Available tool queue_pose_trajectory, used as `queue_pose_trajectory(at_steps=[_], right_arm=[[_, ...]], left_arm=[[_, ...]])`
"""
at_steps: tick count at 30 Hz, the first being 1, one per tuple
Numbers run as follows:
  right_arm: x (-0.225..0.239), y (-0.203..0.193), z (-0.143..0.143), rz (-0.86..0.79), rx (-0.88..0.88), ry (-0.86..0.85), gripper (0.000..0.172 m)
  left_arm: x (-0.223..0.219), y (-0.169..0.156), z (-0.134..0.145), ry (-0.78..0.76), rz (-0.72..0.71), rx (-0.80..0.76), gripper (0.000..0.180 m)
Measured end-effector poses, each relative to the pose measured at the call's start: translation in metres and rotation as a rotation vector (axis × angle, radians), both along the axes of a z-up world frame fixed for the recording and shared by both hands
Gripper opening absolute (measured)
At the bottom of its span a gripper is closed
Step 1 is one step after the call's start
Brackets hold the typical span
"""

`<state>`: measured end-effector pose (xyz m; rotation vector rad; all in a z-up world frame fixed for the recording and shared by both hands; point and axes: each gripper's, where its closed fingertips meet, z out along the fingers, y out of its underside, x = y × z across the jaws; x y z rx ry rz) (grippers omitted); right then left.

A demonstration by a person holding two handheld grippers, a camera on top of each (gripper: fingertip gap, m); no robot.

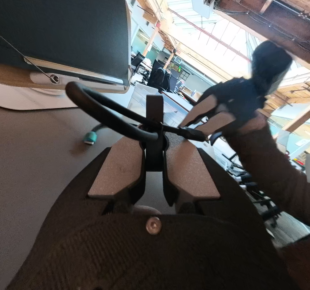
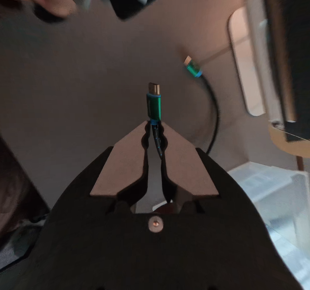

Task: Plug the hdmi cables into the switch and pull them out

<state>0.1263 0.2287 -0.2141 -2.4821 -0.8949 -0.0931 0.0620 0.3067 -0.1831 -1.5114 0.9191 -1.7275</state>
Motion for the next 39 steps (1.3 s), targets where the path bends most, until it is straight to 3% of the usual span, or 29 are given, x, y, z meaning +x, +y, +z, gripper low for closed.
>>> queue_pose_trajectory(at_steps=[6,8,11,14,19,24,27,30,33,39], right_arm=[[0.015,-0.038,0.162,-0.017,0.311,0.163,0.005],[0.026,-0.061,0.204,-0.030,0.366,0.198,0.005],[0.061,-0.092,0.242,-0.099,0.422,0.153,0.005],[0.087,-0.117,0.250,-0.130,0.401,0.193,0.005],[0.118,-0.140,0.230,-0.144,0.305,0.313,0.006],[0.146,-0.152,0.198,-0.184,0.202,0.316,0.006],[0.167,-0.154,0.172,-0.224,0.114,0.236,0.006],[0.189,-0.148,0.137,-0.272,0.011,0.136,0.006],[0.207,-0.141,0.083,-0.293,-0.148,0.017,0.006],[0.197,-0.120,-0.024,-0.266,-0.402,-0.004,0.007]], left_arm=[[-0.004,0.007,0.004,-0.049,0.009,-0.063,0.012],[-0.003,0.006,0.002,-0.054,-0.010,-0.085,0.011],[0.002,0.002,-0.005,-0.023,-0.026,-0.074,0.011],[0.007,-0.005,-0.010,0.011,-0.047,-0.051,0.012],[0.011,-0.011,-0.016,0.049,-0.056,-0.013,0.011],[0.013,-0.010,-0.023,0.074,-0.059,-0.021,0.012],[0.015,-0.012,-0.024,0.081,-0.067,-0.023,0.012],[0.016,-0.015,-0.025,0.091,-0.075,-0.011,0.012],[0.016,-0.016,-0.026,0.096,-0.078,-0.002,0.011],[0.018,-0.019,-0.030,0.111,-0.095,-0.012,0.011]])
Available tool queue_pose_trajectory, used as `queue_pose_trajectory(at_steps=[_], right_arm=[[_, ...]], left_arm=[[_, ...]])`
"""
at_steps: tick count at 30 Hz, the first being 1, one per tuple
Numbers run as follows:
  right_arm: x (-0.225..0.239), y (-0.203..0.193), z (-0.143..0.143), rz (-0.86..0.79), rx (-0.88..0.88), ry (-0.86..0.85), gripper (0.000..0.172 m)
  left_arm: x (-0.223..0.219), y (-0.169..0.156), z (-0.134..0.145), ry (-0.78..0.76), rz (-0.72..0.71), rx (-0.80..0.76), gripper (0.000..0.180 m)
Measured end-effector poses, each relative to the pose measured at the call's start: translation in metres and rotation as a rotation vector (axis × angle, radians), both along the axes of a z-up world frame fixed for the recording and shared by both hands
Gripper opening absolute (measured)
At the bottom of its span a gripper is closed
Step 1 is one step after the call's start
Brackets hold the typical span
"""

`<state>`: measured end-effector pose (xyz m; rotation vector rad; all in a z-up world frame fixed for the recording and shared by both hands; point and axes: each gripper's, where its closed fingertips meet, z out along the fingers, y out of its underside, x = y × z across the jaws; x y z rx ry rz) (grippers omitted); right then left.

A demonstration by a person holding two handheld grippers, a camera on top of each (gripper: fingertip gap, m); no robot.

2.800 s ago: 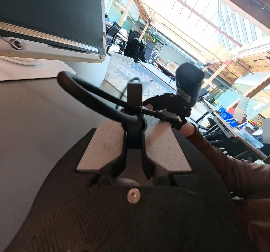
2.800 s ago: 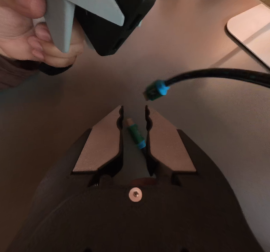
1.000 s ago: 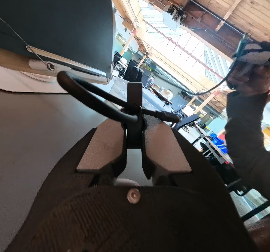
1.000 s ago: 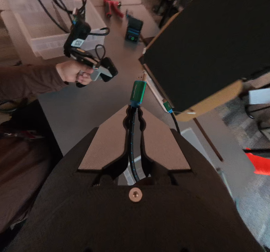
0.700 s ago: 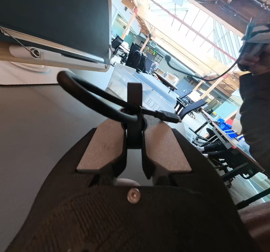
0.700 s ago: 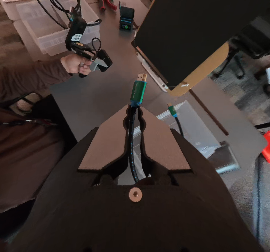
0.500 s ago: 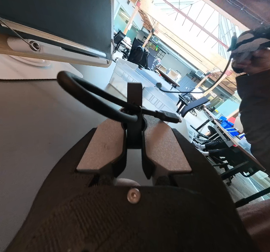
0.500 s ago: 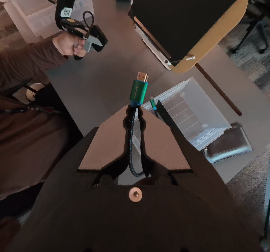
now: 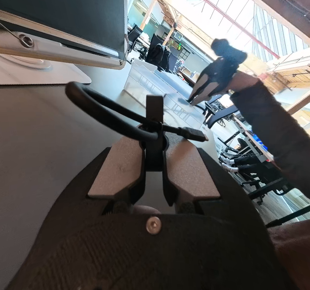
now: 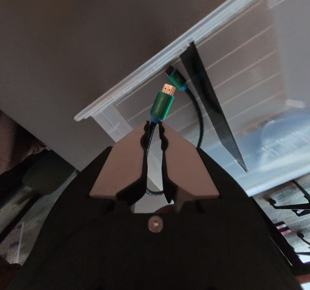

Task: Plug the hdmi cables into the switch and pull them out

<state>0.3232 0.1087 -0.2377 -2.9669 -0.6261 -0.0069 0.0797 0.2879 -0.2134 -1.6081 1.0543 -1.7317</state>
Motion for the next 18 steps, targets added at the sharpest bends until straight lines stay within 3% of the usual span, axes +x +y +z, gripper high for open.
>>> queue_pose_trajectory(at_steps=[4,7,9,15,18], right_arm=[[0.003,0.003,-0.046,0.008,-0.114,-0.071,0.009],[-0.002,-0.001,-0.044,0.018,-0.126,-0.042,0.012],[0.000,0.006,-0.021,0.021,-0.028,-0.053,0.025],[-0.012,0.031,0.069,-0.020,0.363,0.040,0.036],[-0.070,0.047,0.110,0.009,0.582,0.273,0.048]], left_arm=[[0.004,-0.013,-0.004,0.023,-0.061,0.018,0.011],[0.006,-0.030,-0.005,0.030,-0.144,0.047,0.011],[0.005,-0.044,-0.004,0.023,-0.218,0.059,0.012],[-0.004,-0.088,0.006,-0.040,-0.446,0.104,0.012],[-0.008,-0.103,0.011,-0.078,-0.513,0.144,0.012]])
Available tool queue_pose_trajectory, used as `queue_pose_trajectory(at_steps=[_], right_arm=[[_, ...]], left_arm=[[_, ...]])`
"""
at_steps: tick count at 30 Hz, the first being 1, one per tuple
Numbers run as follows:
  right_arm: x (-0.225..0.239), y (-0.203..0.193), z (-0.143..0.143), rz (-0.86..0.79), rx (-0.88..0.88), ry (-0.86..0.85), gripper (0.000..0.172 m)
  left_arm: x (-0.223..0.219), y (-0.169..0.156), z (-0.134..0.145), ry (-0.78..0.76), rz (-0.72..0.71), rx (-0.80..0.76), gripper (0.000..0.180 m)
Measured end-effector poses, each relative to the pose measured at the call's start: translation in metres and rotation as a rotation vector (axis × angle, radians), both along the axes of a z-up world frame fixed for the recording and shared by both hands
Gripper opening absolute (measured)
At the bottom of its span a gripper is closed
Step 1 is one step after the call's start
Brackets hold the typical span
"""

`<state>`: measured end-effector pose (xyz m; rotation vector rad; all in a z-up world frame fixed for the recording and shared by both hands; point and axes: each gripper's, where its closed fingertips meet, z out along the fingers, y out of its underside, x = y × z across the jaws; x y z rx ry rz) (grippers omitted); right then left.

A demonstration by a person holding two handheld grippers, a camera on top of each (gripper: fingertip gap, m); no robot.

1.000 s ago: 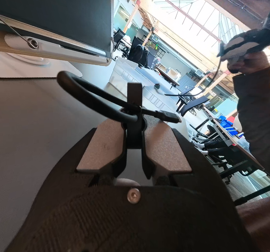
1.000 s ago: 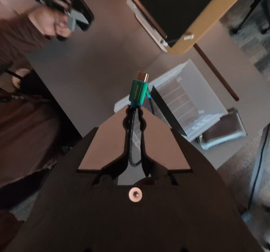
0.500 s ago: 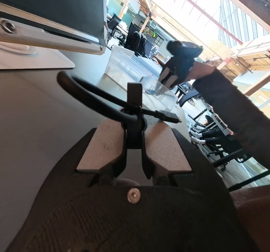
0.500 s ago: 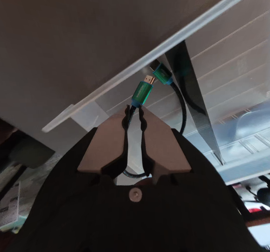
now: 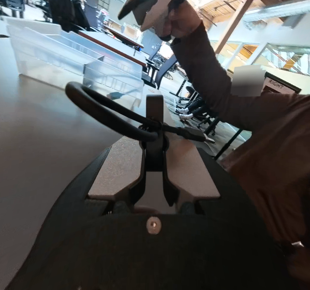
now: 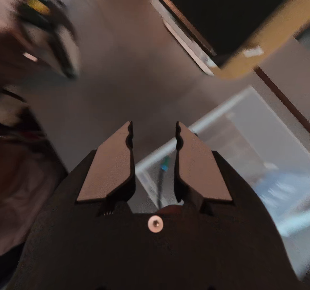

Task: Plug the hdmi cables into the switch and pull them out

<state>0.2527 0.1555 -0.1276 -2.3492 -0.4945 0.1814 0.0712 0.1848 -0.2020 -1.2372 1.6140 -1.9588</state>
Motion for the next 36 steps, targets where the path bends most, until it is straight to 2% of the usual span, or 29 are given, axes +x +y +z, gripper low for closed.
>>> queue_pose_trajectory(at_steps=[3,7,10,12,13,14,17,19,22,24,26,28,31,35,36], right_arm=[[-0.087,0.003,0.001,0.179,0.080,0.164,0.047],[-0.175,0.011,-0.036,0.349,0.110,0.171,0.038],[-0.206,0.017,-0.063,0.403,0.064,0.192,0.026],[-0.217,0.015,-0.069,0.448,0.031,0.255,0.025],[-0.216,0.017,-0.071,0.452,0.029,0.261,0.013],[-0.213,0.018,-0.072,0.450,0.033,0.253,0.012],[-0.198,0.024,-0.066,0.407,0.075,0.206,0.010],[-0.178,0.029,-0.040,0.349,0.149,0.234,0.010],[-0.114,0.042,0.014,0.162,0.329,0.184,0.010],[-0.041,0.052,0.036,-0.052,0.417,-0.030,0.010],[0.033,0.056,0.043,-0.246,0.421,-0.265,0.010],[0.089,0.056,0.027,-0.365,0.331,-0.417,0.010],[0.154,0.053,-0.014,-0.500,0.164,-0.612,0.010],[0.184,0.040,-0.086,-0.504,-0.131,-0.743,0.011],[0.183,0.042,-0.090,-0.508,-0.134,-0.754,0.015]], left_arm=[[-0.003,-0.012,-0.001,-0.027,-0.046,0.052,0.012],[-0.008,-0.030,-0.003,-0.067,-0.112,0.121,0.012],[-0.014,-0.043,-0.003,-0.098,-0.168,0.157,0.011],[-0.014,-0.046,-0.008,-0.085,-0.176,0.191,0.010],[-0.012,-0.045,-0.012,-0.063,-0.165,0.199,0.011],[-0.007,-0.042,-0.015,-0.043,-0.138,0.201,0.011],[0.003,-0.031,-0.020,0.010,-0.072,0.186,0.014],[0.008,-0.021,-0.029,0.079,-0.025,0.176,0.024],[0.022,0.009,-0.052,0.224,0.139,0.197,0.022],[0.027,0.020,-0.056,0.272,0.182,0.139,0.020],[0.028,0.025,-0.053,0.263,0.206,0.107,0.014],[0.028,0.028,-0.052,0.257,0.222,0.110,0.012],[0.029,0.029,-0.054,0.264,0.234,0.127,0.012],[0.030,0.028,-0.054,0.259,0.233,0.148,0.012],[0.030,0.028,-0.054,0.254,0.234,0.152,0.012]])
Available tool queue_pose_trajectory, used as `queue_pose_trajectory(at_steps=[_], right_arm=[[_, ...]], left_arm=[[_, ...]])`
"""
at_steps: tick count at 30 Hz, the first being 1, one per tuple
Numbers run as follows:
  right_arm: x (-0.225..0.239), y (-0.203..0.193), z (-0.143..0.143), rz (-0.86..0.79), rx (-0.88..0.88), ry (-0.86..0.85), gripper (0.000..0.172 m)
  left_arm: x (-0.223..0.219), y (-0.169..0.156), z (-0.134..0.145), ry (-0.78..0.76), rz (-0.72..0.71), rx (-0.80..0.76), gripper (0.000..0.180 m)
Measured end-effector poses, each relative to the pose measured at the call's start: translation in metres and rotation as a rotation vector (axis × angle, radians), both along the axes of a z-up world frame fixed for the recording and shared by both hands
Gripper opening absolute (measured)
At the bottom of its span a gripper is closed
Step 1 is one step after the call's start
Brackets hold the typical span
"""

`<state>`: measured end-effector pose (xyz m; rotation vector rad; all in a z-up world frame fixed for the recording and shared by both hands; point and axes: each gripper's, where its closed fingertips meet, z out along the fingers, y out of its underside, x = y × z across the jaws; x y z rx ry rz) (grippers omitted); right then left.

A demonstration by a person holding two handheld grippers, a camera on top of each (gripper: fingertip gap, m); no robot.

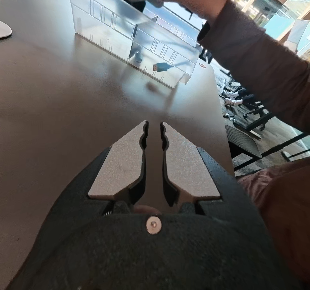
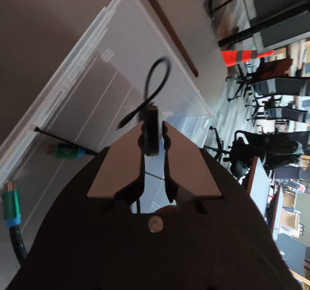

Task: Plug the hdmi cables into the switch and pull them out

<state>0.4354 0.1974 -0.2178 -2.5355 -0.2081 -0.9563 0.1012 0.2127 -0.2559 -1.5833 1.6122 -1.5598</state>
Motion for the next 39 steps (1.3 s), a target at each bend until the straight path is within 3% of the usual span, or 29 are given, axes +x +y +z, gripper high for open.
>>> queue_pose_trajectory(at_steps=[2,5,7,9,11,12,15,18,22,27,31,33,35,37,39], right_arm=[[-0.018,0.011,0.017,0.030,0.096,-0.015,0.025],[-0.084,0.032,0.059,0.137,0.279,0.100,0.036],[-0.158,0.047,0.082,0.306,0.403,0.272,0.039],[-0.251,0.052,0.095,0.578,0.499,0.491,0.036],[-0.320,0.051,0.093,0.803,0.552,0.609,0.027],[-0.332,0.057,0.085,0.813,0.570,0.604,0.027],[-0.330,0.089,0.047,0.722,0.575,0.549,0.059],[-0.289,0.115,0.005,0.578,0.581,0.442,0.081],[-0.261,0.119,-0.030,0.518,0.546,0.386,0.078],[-0.280,0.120,-0.041,0.544,0.504,0.435,0.079],[-0.288,0.122,-0.049,0.561,0.472,0.386,0.079],[-0.292,0.123,-0.056,0.553,0.456,0.417,0.078],[-0.297,0.125,-0.067,0.540,0.432,0.466,0.080],[-0.296,0.126,-0.076,0.518,0.376,0.457,0.086],[-0.296,0.127,-0.078,0.514,0.369,0.446,0.087]], left_arm=[[0.001,0.002,0.001,-0.006,0.009,0.008,0.012],[0.002,0.009,-0.001,0.001,0.044,0.016,0.011],[0.003,0.011,-0.002,0.002,0.058,0.047,0.009],[0.003,0.012,-0.003,0.001,0.066,0.094,0.009],[0.002,0.009,-0.004,-0.003,0.055,0.126,0.012],[0.002,0.009,-0.003,-0.007,0.056,0.136,0.012],[-0.001,0.018,-0.003,-0.001,0.154,0.131,0.013],[-0.015,0.009,-0.003,-0.002,0.214,0.111,0.009],[-0.045,-0.023,0.001,-0.028,0.218,0.155,0.016],[-0.101,-0.038,0.019,0.001,0.309,0.216,0.037],[-0.179,0.017,0.089,0.030,0.638,0.352,0.036],[-0.221,0.039,0.122,0.085,0.706,0.328,0.036],[-0.265,0.076,0.151,0.142,0.837,0.402,0.037],[-0.308,0.122,0.174,0.206,0.987,0.453,0.044],[-0.341,0.168,0.179,0.287,1.090,0.426,0.043]])
